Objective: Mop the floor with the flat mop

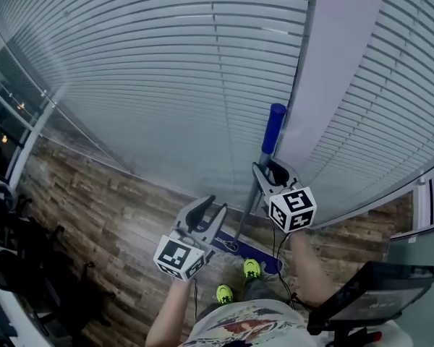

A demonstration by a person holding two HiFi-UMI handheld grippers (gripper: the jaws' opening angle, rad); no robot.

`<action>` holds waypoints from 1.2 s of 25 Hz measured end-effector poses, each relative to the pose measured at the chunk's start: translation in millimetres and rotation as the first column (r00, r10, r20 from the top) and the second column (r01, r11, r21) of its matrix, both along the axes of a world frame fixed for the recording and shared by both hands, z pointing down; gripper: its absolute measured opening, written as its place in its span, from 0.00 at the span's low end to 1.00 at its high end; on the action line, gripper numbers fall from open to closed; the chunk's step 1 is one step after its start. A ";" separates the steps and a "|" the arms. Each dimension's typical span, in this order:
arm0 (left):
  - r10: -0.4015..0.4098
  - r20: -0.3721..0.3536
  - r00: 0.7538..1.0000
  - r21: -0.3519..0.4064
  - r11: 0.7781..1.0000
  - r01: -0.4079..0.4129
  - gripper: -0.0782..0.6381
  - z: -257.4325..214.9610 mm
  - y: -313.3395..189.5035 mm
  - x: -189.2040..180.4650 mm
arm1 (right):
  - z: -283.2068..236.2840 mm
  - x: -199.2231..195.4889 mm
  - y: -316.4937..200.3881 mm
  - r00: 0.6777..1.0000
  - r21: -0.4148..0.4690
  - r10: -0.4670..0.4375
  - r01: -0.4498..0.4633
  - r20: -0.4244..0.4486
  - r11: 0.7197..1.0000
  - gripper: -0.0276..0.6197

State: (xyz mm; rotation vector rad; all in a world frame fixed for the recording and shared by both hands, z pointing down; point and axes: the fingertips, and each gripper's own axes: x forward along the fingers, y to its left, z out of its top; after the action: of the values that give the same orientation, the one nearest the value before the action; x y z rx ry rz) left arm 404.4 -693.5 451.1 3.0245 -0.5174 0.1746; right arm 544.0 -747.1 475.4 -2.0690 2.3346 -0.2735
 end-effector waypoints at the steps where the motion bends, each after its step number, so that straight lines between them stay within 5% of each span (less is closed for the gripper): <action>1: -0.002 0.001 1.000 0.005 1.000 0.002 0.26 6.7 -0.5 -4.1 | 7.3 -5.8 2.3 1.000 0.007 -0.009 0.009 0.008 1.000 0.24; 6: 0.031 -0.050 0.998 0.038 0.999 -0.029 0.26 -33.2 21.7 -16.7 | -29.4 -52.8 38.8 0.995 0.054 -0.101 0.101 -0.004 0.993 0.23; 11: 0.158 -0.143 0.977 0.176 0.975 -0.132 0.33 -90.3 53.0 -30.6 | -45.5 -118.1 83.8 0.981 0.105 -0.188 0.191 -0.039 0.976 0.23; 16: 0.368 -0.200 0.908 0.333 0.897 -0.291 0.38 -147.7 129.5 -64.9 | -69.4 -193.7 164.3 0.970 0.138 -0.219 0.232 -0.105 0.963 0.23; 26: 0.643 -0.197 0.740 0.398 0.742 -0.539 0.38 -170.7 223.4 -78.1 | -81.5 -253.4 238.4 0.936 0.082 -0.328 0.340 -0.127 0.937 0.22; 30: 0.646 -0.182 0.741 0.384 0.741 -0.552 0.30 -164.2 278.2 -85.4 | -77.6 -261.9 288.4 0.935 0.101 -0.335 0.347 -0.119 0.933 0.23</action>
State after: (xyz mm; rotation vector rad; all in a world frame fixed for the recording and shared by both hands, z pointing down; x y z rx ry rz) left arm 319.0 -415.2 286.9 3.3008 0.5483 -0.3850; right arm 282.2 -458.7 397.9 -1.6520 2.6898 -0.0280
